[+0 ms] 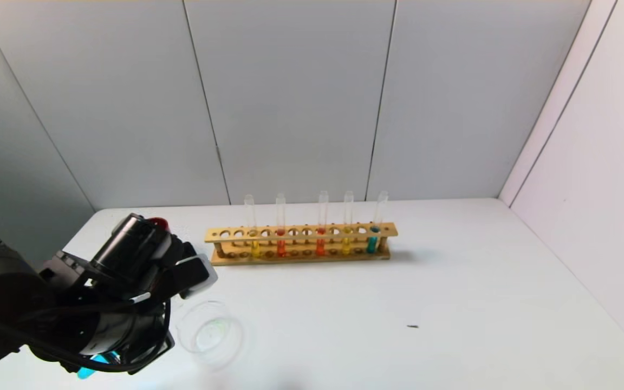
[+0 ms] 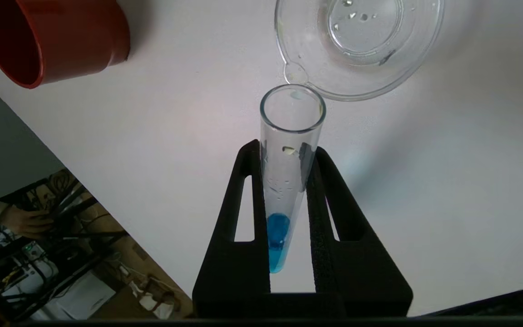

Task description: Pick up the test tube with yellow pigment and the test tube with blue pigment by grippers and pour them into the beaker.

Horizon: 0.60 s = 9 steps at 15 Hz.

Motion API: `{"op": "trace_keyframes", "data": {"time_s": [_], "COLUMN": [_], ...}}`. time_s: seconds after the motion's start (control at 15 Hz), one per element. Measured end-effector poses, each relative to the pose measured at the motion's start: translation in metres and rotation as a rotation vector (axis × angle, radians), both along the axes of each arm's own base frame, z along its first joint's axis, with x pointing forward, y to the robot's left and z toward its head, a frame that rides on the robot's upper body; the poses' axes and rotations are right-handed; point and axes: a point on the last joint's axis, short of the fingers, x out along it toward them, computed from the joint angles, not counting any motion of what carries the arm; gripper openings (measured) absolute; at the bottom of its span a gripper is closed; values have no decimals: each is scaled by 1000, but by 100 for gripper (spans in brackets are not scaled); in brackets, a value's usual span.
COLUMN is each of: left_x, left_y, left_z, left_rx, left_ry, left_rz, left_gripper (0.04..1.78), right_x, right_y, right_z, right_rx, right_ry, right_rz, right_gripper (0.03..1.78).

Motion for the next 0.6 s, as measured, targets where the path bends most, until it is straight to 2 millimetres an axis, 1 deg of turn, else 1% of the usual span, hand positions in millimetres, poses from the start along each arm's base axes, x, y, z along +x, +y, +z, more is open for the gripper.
{"op": "trace_keyframes", "data": {"time_s": [0.2, 0.6], "left_x": [5, 18], "left_y": [-4, -6], "left_z": [-8, -20], "left_rx": [54, 66], "left_ry": [84, 128], "left_rz": [-5, 16], "left_gripper": [30, 30], "right_x": [0, 0], "right_y": [0, 0], "right_z": [0, 0], "right_rx": [0, 0], "right_ry": [0, 0], "right_rz": [0, 0], "right_gripper": [174, 174]}}
